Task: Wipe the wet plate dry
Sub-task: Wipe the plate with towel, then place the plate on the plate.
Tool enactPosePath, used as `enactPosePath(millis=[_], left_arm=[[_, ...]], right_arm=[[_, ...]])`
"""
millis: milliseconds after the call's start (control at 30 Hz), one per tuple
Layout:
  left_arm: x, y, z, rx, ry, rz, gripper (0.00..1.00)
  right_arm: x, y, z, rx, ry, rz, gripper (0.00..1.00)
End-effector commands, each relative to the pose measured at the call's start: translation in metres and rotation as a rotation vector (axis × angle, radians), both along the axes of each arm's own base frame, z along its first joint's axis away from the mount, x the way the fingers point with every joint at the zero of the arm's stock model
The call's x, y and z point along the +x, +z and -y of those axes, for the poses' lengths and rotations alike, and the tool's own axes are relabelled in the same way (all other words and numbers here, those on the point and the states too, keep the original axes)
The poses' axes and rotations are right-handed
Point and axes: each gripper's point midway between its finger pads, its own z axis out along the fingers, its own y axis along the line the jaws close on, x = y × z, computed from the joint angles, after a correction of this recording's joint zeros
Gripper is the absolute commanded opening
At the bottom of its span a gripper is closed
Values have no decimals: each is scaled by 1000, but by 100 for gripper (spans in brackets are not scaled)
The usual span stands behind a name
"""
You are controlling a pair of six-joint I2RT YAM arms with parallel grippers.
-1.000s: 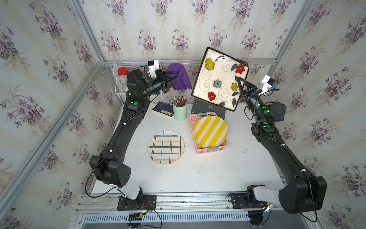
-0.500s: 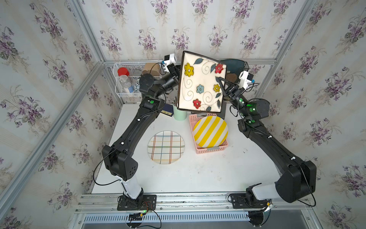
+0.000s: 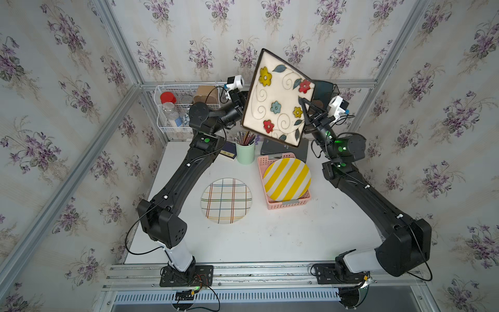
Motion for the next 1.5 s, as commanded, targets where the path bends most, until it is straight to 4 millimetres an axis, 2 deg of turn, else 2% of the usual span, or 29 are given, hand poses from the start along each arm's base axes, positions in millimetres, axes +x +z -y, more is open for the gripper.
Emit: enactPosePath(millis=[0, 67, 133, 200, 267, 400, 500, 567, 667, 767, 833, 867, 900, 967, 1067, 1100, 1167, 1267, 1367, 1467], left_arm=[[-53, 1, 30, 19, -176, 151, 0], [-61, -5, 41, 28, -212, 151, 0], [-64, -15, 44, 52, -237, 161, 0], [-65, -30, 41, 95, -263, 162, 0], [-56, -44, 23, 103, -242, 131, 0], [-27, -58, -50, 128, -46, 92, 0], [-12, -71, -103, 230, 137, 81, 0], [-17, -75, -132, 351, 288, 125, 0], [-12, -112, -164, 683, 549, 88, 0], [-3, -152, -200, 958, 716, -17, 0], [2, -168, -212, 1046, 754, -51, 0], [2, -171, -213, 1060, 754, -48, 0], [4, -172, -213, 1062, 754, -44, 0], [5, -172, -212, 1055, 752, -39, 0], [5, -172, -211, 1049, 749, -39, 0], [4, -172, -211, 1047, 749, -38, 0], [2, -173, -211, 1047, 749, -39, 0], [-4, -177, -213, 1053, 756, -46, 0], [-9, -182, -214, 1052, 756, -61, 0], [-12, -188, -212, 1044, 740, -83, 0]], right_arm=[[32, 10, 13, -4, -114, -13, 0], [46, 28, 34, 4, -170, 7, 0], [57, 34, 59, 27, -226, 4, 0], [63, 34, 85, 51, -271, -5, 0], [66, 22, 104, 46, -323, -36, 0], [67, -20, 124, -42, -414, -135, 0], [68, -76, 123, -181, -462, -257, 0], [67, -117, 116, -291, -466, -339, 0], [54, -166, 86, -451, -431, -404, 0], [37, -221, 29, -595, -307, -479, 0], [26, -249, -10, -669, -234, -495, 0], [23, -264, -31, -708, -194, -499, 0], [11, -276, -66, -754, -129, -477, 0], [9, -298, -103, -803, -72, -472, 0], [10, -319, -146, -835, -2, -455, 0], [13, -334, -160, -853, 20, -463, 0], [18, -345, -180, -860, 53, -464, 0], [25, -375, -200, -866, 100, -501, 0], [27, -402, -209, -888, 120, -534, 0], [27, -424, -211, -914, 126, -554, 0]])
